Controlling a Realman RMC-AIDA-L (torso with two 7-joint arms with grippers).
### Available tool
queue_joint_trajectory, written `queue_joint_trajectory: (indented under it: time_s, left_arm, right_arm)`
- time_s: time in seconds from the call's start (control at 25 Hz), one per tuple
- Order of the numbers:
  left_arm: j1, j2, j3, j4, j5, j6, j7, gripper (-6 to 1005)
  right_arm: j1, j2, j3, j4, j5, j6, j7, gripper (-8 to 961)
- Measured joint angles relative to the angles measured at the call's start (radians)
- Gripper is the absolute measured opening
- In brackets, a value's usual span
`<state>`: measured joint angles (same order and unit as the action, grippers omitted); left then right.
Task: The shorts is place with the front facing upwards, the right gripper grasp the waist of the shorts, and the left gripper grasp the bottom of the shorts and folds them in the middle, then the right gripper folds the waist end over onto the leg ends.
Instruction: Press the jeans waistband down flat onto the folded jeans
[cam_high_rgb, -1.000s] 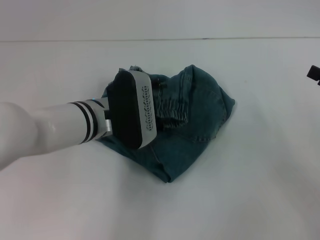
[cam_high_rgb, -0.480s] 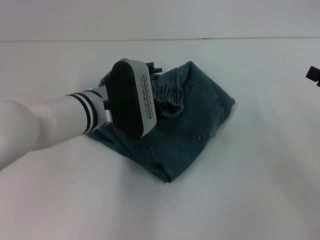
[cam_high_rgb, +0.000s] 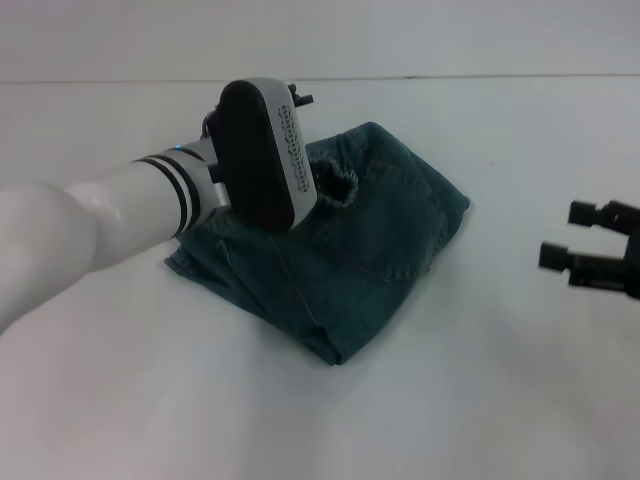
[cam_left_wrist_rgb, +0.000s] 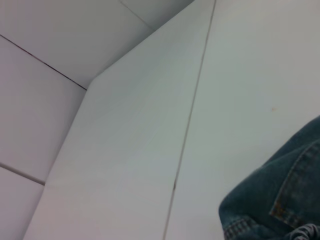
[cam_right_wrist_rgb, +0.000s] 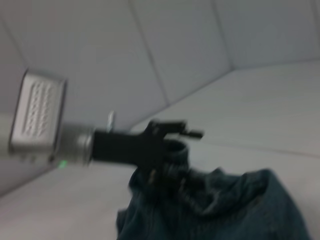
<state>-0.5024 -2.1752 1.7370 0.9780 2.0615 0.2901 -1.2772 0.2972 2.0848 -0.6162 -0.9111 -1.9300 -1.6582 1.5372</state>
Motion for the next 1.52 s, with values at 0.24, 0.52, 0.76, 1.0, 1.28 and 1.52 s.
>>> queue_joint_trajectory:
  time_s: [0.24,0.52,0.76,1.0,1.28,1.52]
  left_arm:
    - [-0.077,0.002,-0.029,-0.085,0.000,-0.040,-0.014,829]
    - [-0.156,0.006,-0.111,-0.174,0.001,-0.053,-0.012,830]
    - [-0.183,0.011,-0.176,-0.199,0.009,-0.060,-0.005,830]
    - [-0.186,0.012,-0.223,-0.205,0.012,-0.065,0.010,830]
    - [-0.121,0.011,-0.273,-0.116,0.012,-0.077,0.031,830]
    - [-0.011,0.002,-0.308,0.070,-0.010,0.087,0.008,830]
  right_arm:
    - [0.016,0.006,-0.025,0.009,-0.043,0.015,-0.006,956]
    - [0.019,0.005,-0.046,0.021,-0.044,0.024,0.008,955]
    - [0.030,0.006,-0.077,0.025,-0.044,0.035,0.033,955]
    - [0.047,0.005,-0.115,0.036,-0.046,0.067,0.035,955]
    - [0.060,0.006,-0.116,0.042,-0.050,0.083,0.031,955]
    - [0.064,0.006,-0.110,0.040,-0.047,0.093,0.026,955]
